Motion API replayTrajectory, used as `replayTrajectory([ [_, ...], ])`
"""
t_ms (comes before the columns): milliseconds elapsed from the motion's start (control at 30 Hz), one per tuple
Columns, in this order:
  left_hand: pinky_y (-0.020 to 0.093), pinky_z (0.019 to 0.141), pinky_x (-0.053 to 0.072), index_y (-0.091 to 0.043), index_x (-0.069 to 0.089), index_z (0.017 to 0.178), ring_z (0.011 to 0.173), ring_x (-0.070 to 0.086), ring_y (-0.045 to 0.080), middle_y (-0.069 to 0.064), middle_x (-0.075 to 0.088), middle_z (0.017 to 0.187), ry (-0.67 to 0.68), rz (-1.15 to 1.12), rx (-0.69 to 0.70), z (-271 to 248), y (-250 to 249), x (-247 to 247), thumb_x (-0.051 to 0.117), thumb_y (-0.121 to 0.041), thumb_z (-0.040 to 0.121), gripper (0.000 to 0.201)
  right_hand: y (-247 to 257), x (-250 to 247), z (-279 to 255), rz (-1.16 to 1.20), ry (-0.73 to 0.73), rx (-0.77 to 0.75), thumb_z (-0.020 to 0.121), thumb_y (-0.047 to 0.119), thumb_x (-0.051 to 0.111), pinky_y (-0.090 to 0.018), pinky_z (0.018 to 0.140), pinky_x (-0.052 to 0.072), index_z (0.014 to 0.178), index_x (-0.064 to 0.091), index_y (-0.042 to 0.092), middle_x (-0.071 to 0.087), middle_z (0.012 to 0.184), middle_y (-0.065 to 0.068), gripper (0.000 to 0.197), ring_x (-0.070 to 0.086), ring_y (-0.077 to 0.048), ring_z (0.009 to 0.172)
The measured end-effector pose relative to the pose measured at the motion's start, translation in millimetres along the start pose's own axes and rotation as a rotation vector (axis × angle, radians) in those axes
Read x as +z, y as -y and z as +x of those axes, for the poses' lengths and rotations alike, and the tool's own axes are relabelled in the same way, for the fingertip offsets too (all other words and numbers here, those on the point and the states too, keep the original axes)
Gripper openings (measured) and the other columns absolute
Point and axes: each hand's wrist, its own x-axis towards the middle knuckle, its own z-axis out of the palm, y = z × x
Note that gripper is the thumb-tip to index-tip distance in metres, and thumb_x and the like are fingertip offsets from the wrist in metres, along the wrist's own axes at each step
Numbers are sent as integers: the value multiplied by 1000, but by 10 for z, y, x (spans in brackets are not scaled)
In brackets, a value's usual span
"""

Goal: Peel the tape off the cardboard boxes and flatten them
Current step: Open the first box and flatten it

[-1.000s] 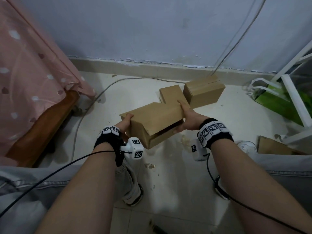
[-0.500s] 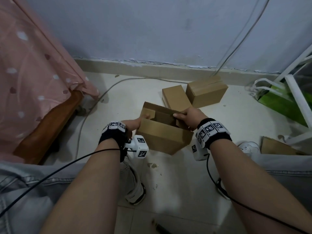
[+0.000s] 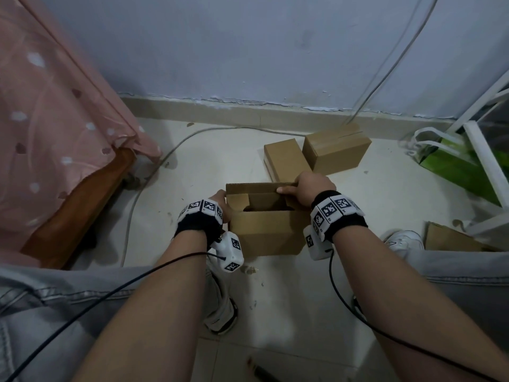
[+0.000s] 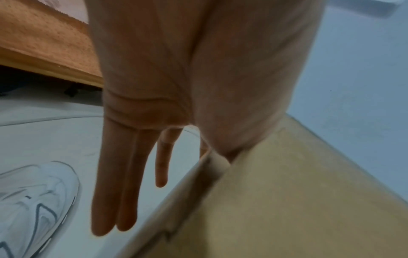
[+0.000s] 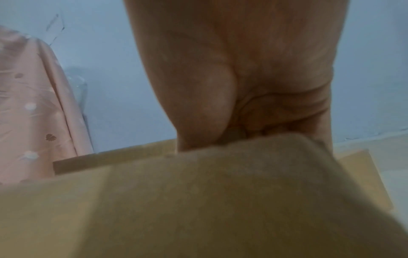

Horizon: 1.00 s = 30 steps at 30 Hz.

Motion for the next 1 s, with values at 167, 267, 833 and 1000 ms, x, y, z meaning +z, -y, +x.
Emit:
replayTrajectory([
  [167,37,92,49,-1,44,134,112,61,33,16,60,123,-10,-77,-96,58,-32,147,72,-20,82,62,5,56,-18,157,18,-116,80,68,61,-36,72,55,90,65,15,69,85,-4,54,65,-22,82],
  [267,36,98,46,-1,48,131,116,59,31,15,60,125,-11,-121,-146,121,6,191,69,-26,85,57,32,64,-52,322,37,-119,81,52,71,-39,96,50,131,55,20,63,127,-5,62,59,-25,116],
  [833,37,80,58,-4,66,101,87,68,31,14,71,97,143,-335,-165,23,5,-3,70,-37,66,48,-117,169,0,344,361,87,67,35,89,-57,112,33,150,-26,33,14,162,-19,141,24,-40,145],
  [1000,26,62,44,-1,67,99,74,59,27,15,66,87,101,-335,-151,-7,50,-73,60,-25,84,29,-277,254,-26,560,329,65,61,27,93,-53,114,33,153,-14,37,15,162,-15,141,26,-37,145],
])
